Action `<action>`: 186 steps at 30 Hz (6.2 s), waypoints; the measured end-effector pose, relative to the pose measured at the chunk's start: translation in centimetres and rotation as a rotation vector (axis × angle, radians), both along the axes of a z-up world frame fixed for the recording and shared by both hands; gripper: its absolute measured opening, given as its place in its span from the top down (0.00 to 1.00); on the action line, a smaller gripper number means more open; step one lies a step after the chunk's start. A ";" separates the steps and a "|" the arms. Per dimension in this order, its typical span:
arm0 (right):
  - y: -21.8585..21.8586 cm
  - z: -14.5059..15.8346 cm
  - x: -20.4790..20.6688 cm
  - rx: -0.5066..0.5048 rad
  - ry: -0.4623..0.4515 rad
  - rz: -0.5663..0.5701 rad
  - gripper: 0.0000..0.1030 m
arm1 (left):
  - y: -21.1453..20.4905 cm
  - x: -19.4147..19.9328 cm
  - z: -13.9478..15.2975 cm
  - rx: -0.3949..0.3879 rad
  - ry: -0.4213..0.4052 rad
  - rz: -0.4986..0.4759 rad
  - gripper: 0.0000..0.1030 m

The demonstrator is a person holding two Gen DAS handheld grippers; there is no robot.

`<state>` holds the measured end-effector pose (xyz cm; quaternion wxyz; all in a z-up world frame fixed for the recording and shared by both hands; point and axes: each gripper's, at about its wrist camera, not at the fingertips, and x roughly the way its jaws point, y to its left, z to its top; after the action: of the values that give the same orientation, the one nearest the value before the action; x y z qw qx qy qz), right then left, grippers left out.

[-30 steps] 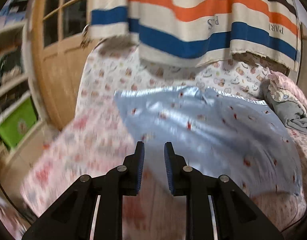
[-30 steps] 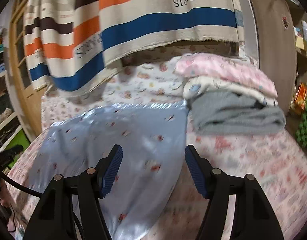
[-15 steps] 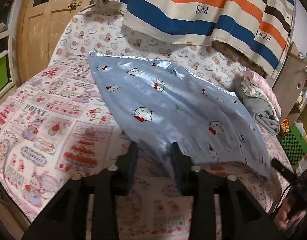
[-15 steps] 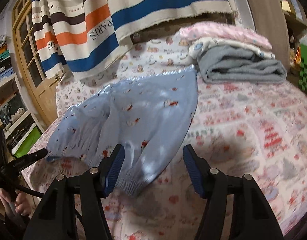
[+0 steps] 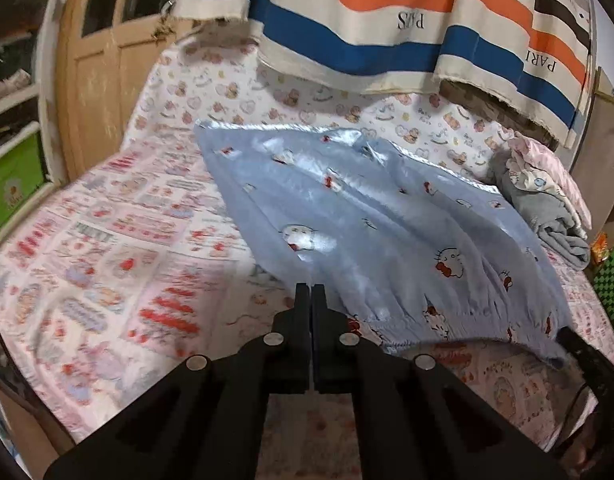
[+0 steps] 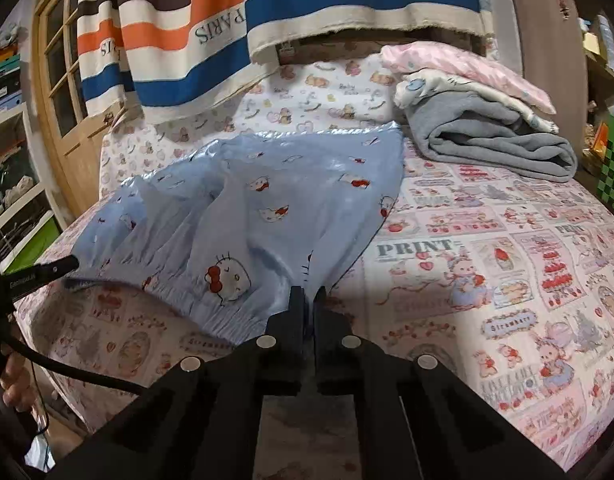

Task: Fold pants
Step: 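Open the left tool and pull both tools back from the pants, then grasp the pants leg with the right tool while the left tool grasps the pants fabric, then lift the pants with both tools and lay them straightened on the bed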

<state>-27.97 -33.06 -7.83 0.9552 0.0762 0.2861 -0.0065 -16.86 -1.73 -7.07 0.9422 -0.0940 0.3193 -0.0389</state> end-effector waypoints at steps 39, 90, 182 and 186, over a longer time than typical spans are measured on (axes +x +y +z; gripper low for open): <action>19.1 2.8 2.0 -0.039 -0.181 0.671 0.66 | 10.9 -6.0 3.3 0.130 -0.198 0.381 0.39; 20.2 3.3 6.9 -0.160 -0.100 0.571 0.92 | 13.1 14.6 6.6 0.138 -0.006 0.080 0.40; 2.1 2.1 -4.6 -0.047 -0.159 0.132 0.92 | -36.6 37.3 11.0 0.061 0.286 -0.734 0.99; 2.0 2.0 -4.7 -0.050 -0.155 0.131 0.92 | -38.1 37.1 10.1 0.045 0.312 -0.740 0.99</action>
<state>-32.69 -31.07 -5.88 0.9744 0.0335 0.2154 0.0549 20.21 -39.85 3.02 0.8066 0.0432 0.4714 -0.3539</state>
